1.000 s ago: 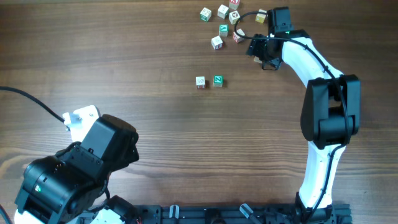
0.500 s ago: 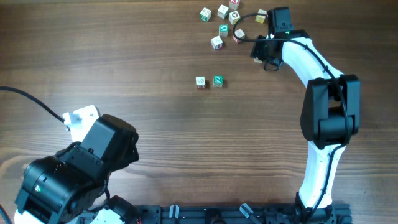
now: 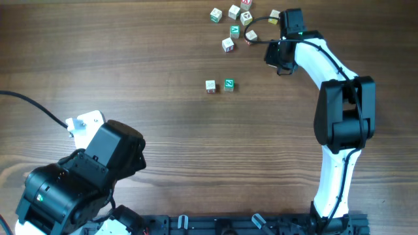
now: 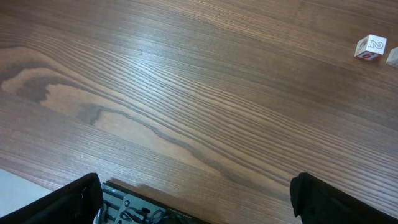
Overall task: Form a horizontal line
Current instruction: 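Carry the red A block toward the right end of the row, then lower the red A block right of the Z block and release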
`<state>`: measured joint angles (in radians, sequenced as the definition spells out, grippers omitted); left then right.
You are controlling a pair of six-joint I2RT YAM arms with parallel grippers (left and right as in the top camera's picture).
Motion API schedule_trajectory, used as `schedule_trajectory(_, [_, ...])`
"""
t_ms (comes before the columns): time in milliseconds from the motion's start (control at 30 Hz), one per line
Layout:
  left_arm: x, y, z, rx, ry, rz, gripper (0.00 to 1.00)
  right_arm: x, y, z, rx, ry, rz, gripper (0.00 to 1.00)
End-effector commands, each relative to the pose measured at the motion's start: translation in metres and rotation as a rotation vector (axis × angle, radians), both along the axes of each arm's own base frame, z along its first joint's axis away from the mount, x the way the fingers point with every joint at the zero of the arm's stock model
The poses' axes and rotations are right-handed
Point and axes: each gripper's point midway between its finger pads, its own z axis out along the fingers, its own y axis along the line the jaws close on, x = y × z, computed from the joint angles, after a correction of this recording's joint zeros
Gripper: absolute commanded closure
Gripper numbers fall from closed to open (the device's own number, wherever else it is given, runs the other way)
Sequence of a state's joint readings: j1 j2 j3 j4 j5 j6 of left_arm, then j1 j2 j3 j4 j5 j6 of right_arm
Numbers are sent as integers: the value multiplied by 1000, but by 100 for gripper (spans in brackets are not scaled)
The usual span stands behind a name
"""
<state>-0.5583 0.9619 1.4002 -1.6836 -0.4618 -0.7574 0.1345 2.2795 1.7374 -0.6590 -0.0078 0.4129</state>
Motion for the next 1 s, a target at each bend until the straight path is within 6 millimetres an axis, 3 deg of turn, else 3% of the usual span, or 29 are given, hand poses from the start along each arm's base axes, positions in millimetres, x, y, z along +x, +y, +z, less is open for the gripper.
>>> schedule_trajectory(0, [-1,0,1,-6,-6,2,0,2,16,18,16,-5,123,78])
schedule_trajectory(200, [-1,0,1,-6,-6,2,0,-26,39,43,-7,49,222,78])
schedule_trajectory(433, [-1,0,1,-6,-6,2,0,-63,76,21,-16,149,288,78])
schedule_trajectory(467, [-1,0,1,-6,-6,2,0,-74,88,12,-21,167,317,78])
schedule_trajectory(767, [-1,0,1,-6,-6,2,0,-96,98,-7,-44,217,258,77])
schedule_trajectory(967, [-1,0,1,-6,-6,2,0,-102,100,-7,-31,242,253,51])
